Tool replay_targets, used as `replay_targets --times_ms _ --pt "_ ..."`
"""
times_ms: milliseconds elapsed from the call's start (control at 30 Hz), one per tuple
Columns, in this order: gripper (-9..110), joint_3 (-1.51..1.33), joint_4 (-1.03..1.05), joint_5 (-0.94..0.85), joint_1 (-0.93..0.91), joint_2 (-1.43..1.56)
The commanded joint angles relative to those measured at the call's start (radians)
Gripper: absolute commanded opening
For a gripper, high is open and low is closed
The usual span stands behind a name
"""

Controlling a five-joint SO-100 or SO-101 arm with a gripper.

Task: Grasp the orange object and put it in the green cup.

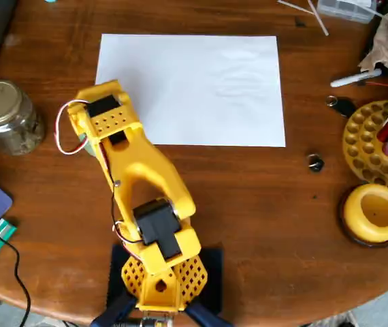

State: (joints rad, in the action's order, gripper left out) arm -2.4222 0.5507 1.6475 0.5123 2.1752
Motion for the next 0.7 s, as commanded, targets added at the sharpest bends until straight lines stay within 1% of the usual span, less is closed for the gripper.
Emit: replay_targets --times_ms 0,167,300,433,567,600,667 --pt "0 -0.044 -0.124 -0.017 0.005 0.035" --pt "0 -0.129 -0.281 -0.038 0.0 0.032" --pt "0 -0.141 -0.287 -0.041 0.0 0.04" --pt "0 -0.183 -0.344 -0.046 -0.002 0.048" --pt "1 -0.184 -0.344 -0.049 -0.002 0.049" --pt "6 -0.184 -0.344 -0.049 0.002 0.051" --pt "25 -0.192 -0.344 -0.049 0.008 0.064"
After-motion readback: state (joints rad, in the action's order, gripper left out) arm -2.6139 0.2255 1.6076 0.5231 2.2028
